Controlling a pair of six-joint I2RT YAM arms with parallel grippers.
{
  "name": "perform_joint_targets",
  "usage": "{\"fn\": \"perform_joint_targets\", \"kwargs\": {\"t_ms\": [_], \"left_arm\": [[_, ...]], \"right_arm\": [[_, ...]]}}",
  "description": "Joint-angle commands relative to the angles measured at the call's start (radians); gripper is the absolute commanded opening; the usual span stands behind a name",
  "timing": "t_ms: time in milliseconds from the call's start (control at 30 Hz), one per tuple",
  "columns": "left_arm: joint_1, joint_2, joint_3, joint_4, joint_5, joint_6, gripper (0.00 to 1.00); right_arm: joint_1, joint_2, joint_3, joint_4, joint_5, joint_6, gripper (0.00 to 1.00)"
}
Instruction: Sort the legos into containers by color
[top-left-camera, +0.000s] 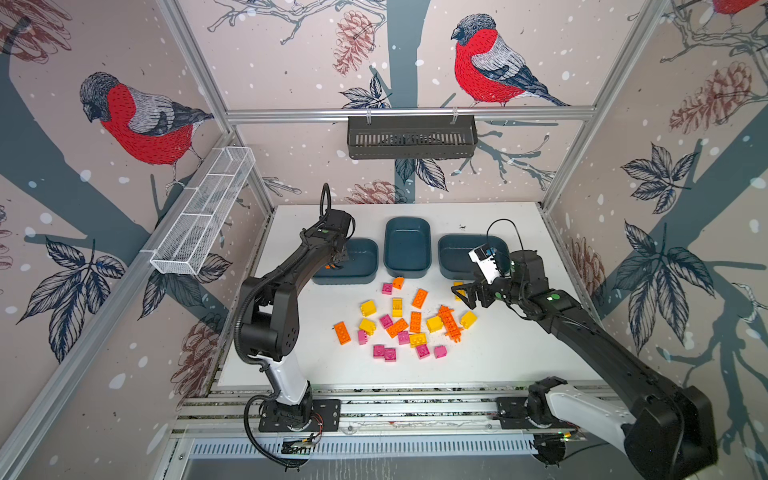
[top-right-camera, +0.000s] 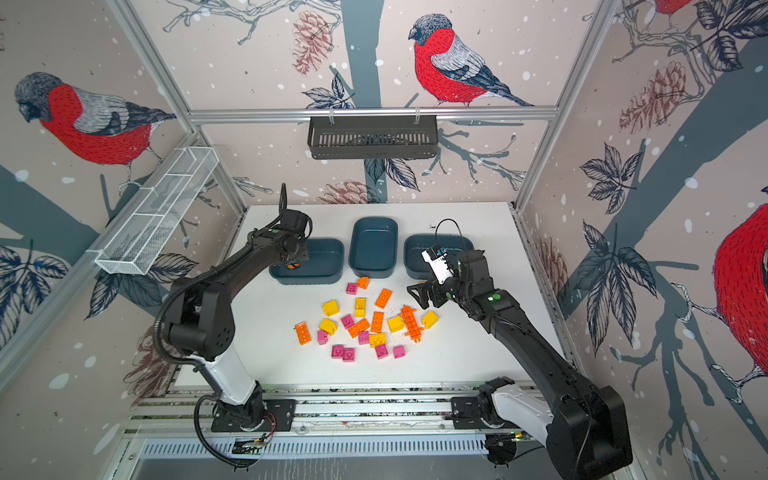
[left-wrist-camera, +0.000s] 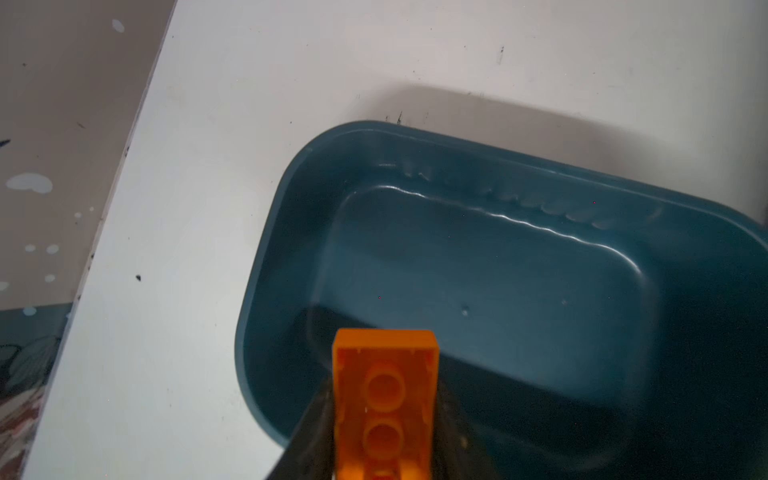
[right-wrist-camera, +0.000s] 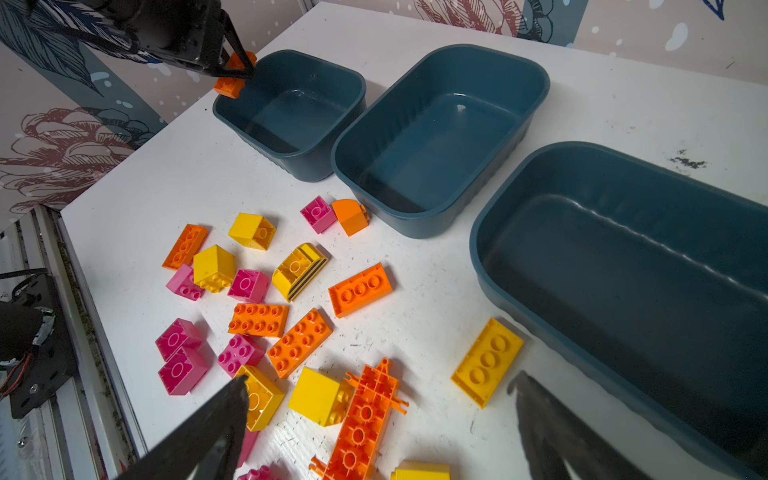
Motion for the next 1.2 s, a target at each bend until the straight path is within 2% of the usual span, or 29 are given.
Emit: {"fn": "perform_joint_targets", "kwargs": {"t_ms": [0,100,167,367,600,867,1033,1167], "left_arm": [[0.024,0.066,0.040,0.013,-0.040,0.090,0.31],[0.034,0.111,0.077,-0.008,-0.029,0.110,0.43],[0.038,0.110,0.082,-0.014,-0.020,0.112,0.61],[0.037,0.025,0.061,-0.097,0.079,0.066,0.80],[0.013,-0.197,-0.169,-0.149,0.211,-0.039,0.81],[-0.117,-0.432,-0.477,-0.153,0.253,-0.258,0.81],[-0.151,-0.526,-0.645,-0.102,0.305,-0.361,0.80],[-0.161,-0.543,-0.713,-0.028,0.346,-0.401,0.79]], "right_arm": [[0.001,-0.005,-0.004,0.034,-0.004,0.003,0.99],[0.000,-0.008,-0.011,0.032,0.000,0.003,0.99],[0.000,-0.009,-0.012,0.032,0.003,0.002,0.99],[0.001,-0.002,-0.012,0.035,-0.003,-0.001,1.00],[0.000,0.013,-0.013,0.045,-0.024,-0.006,0.99],[0.001,0.031,-0.002,0.029,-0.066,-0.015,0.99],[0.002,0.024,-0.003,0.001,-0.106,-0.034,0.99],[0.008,0.023,-0.005,-0.011,-0.126,-0.038,1.00]]}}
